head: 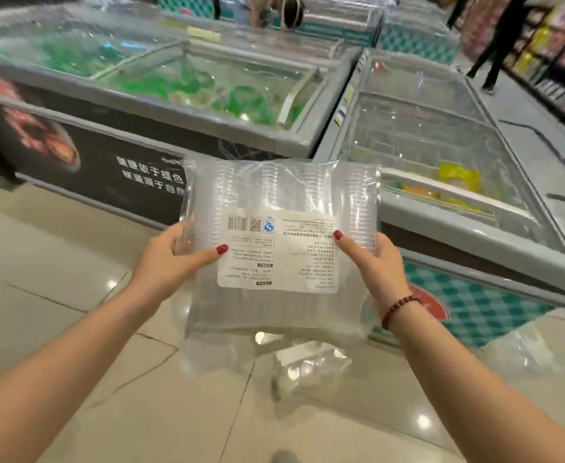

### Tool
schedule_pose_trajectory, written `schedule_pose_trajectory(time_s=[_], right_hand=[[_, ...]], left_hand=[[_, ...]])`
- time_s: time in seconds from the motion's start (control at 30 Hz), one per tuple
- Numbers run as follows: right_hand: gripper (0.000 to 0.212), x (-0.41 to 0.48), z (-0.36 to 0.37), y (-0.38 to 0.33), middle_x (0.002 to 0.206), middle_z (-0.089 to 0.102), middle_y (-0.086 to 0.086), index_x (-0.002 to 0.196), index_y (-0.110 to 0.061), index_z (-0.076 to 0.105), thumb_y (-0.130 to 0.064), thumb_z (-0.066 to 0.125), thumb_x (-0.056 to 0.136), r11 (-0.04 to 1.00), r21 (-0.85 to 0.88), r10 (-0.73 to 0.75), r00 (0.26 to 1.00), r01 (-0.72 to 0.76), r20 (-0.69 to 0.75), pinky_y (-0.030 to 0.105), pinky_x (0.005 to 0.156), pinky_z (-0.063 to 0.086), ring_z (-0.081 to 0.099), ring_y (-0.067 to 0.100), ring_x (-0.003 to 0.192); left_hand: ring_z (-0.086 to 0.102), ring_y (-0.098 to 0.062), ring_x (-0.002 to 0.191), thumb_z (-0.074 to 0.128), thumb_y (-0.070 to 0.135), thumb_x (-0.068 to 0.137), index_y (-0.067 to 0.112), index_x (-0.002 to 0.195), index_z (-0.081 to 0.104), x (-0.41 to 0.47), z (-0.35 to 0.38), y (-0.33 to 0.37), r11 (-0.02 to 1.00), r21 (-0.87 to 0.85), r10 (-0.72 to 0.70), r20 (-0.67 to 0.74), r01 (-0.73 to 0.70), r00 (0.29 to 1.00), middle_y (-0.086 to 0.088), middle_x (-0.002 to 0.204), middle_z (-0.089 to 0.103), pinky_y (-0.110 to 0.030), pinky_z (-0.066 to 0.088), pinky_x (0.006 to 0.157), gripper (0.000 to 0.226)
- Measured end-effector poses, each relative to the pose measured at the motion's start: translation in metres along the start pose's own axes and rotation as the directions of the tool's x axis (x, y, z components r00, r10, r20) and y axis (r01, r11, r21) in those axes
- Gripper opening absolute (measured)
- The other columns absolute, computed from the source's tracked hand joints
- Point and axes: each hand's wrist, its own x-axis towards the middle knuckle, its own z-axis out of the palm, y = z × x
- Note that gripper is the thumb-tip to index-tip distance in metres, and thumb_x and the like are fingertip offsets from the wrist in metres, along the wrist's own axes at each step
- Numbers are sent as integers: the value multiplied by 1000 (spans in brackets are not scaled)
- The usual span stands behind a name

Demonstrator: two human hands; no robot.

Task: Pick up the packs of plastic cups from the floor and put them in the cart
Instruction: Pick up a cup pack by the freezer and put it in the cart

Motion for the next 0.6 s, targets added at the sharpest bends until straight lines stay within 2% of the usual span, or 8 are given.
schedule_pose_trajectory(time_s=[0.07, 0.17, 0.23, 0.33, 0.4, 0.47, 0.6], right_hand=[[40, 12, 24, -18, 102, 67, -16, 102, -36, 58, -54, 77, 73, 999, -19, -24, 998, 25, 61, 29, 80, 49, 63, 2, 95], [37, 33, 62, -44, 89, 50, -27, 99, -35, 44, -46, 74, 81, 997, -2, -73, 987, 74, 143, 19, 72, 40, 49, -10, 80], [43, 54, 91, -63, 87, 45, -26, 107, -33, 39, -45, 73, 83, 995, -15, -93, 977, 98, 192, 22, 80, 40, 45, -9, 77], [52, 96, 142, -87, 111, 63, -19, 107, -32, 55, -64, 74, 70, 989, -24, -135, 946, 148, 295, 33, 96, 47, 60, 3, 98], [61, 123, 179, -101, 107, 70, -14, 105, -37, 60, -74, 73, 58, 985, -4, -163, 929, 174, 331, 42, 94, 53, 66, 9, 98], [69, 146, 213, -116, 103, 71, -12, 106, -36, 61, -78, 71, 53, 982, 14, -178, 910, 186, 375, 44, 90, 55, 68, 11, 96], [72, 178, 285, -146, 100, 73, -10, 108, -32, 63, -76, 73, 52, 980, 43, -190, 858, 193, 478, 45, 87, 57, 70, 12, 93]], left_hand=[[67, -7, 96, 84, 33, 71, 43, 110, 60, 5, -25, 10, 1000, 2, 15, -56, -15, 998, 12, 103, 72, -29, 52, 70, 46], [69, -9, 93, 85, 33, 71, 45, 100, 61, 20, -61, 18, 1000, 15, 20, -133, -18, 991, 12, 99, 74, -32, 55, 71, 39], [71, -12, 91, 85, 32, 71, 41, 100, 64, 36, -86, 23, 1000, 20, 14, -191, -11, 982, 10, 96, 75, -36, 58, 74, 37], [72, -15, 92, 83, 32, 72, 33, 111, 65, 63, -121, 28, 1000, 31, 14, -274, -6, 962, 7, 97, 76, -38, 58, 75, 43], [72, -16, 93, 83, 32, 73, 30, 115, 65, 84, -145, 31, 1000, 30, 12, -327, -2, 945, 6, 99, 76, -36, 57, 72, 46], [71, -15, 93, 82, 31, 74, 31, 116, 64, 103, -167, 35, 1000, 23, 9, -380, -1, 925, 6, 100, 75, -30, 54, 67, 46], [71, -2, 80, 81, 26, 76, 40, 101, 63, 128, -215, 37, 1000, 8, -12, -478, 17, 878, 11, 86, 76, -24, 52, 62, 34]])
